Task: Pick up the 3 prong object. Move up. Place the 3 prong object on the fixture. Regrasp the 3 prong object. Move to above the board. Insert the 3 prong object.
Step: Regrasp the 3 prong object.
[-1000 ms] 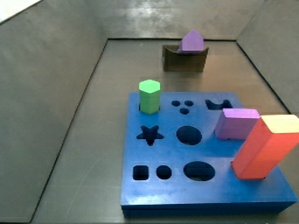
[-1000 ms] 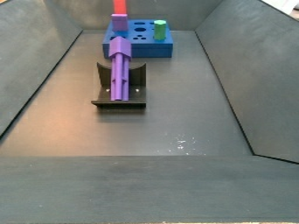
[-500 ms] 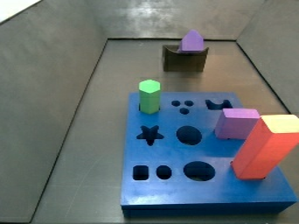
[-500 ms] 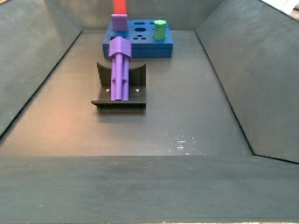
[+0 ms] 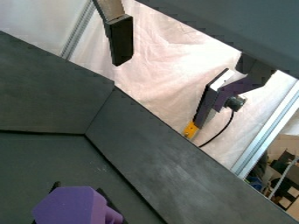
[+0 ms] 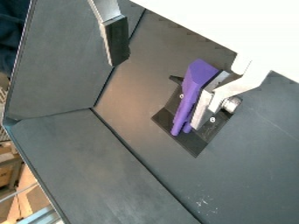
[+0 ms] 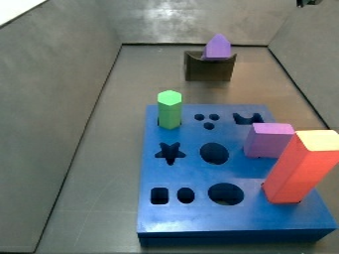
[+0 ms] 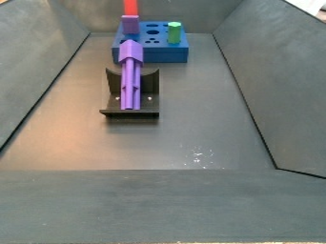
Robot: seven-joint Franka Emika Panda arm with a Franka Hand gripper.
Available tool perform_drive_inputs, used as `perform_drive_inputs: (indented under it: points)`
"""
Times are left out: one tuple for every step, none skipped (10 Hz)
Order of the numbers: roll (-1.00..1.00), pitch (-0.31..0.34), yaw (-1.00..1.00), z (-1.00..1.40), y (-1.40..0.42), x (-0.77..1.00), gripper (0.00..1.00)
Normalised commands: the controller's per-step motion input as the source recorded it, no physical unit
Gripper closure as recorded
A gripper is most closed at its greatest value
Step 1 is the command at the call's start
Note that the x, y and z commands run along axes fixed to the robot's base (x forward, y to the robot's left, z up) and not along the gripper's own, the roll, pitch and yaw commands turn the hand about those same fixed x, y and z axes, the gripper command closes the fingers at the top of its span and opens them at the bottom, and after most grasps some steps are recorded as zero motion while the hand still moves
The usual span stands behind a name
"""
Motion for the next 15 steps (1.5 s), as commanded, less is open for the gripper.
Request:
perform_drive_inputs:
  points:
    - [0.13,0.072,0.19,-1.0,0.04,0.04,0.0]
    - [0.13,0.067,0.18,-1.0,0.04,0.04,0.0]
    - [0.12,0.004,0.17,-1.0,0.03,0.05,0.0]
    - [0.11,-0.016,0.16,-1.0,0.03,0.06,0.0]
    - [0.09,-0.049,0.13,-1.0,0.03,0.07,0.0]
    - [0.08,-0.063,0.12,-1.0,0.03,0.08,0.0]
    - [0.07,-0.078,0.08,-1.0,0.02,0.09,0.0]
    - [0.07,-0.084,0.05,-1.0,0.02,0.1,0.0]
    - [0.07,-0.077,0.03,-1.0,0.02,0.11,0.0]
    - [0.07,-0.072,0.02,-1.0,0.01,0.12,0.0]
    - [0.07,-0.047,0.0,-1.0,0.01,0.13,0.0]
    - [0.07,-0.024,-0.01,-0.87,0.0,0.13,0.0]
    - [0.07,-0.01,-0.01,-0.71,0.0,0.11,0.0]
    - [0.07,-0.001,-0.01,-0.56,0.0,0.1,0.0]
    - [0.07,0.011,0.0,-0.42,0.0,0.09,0.0]
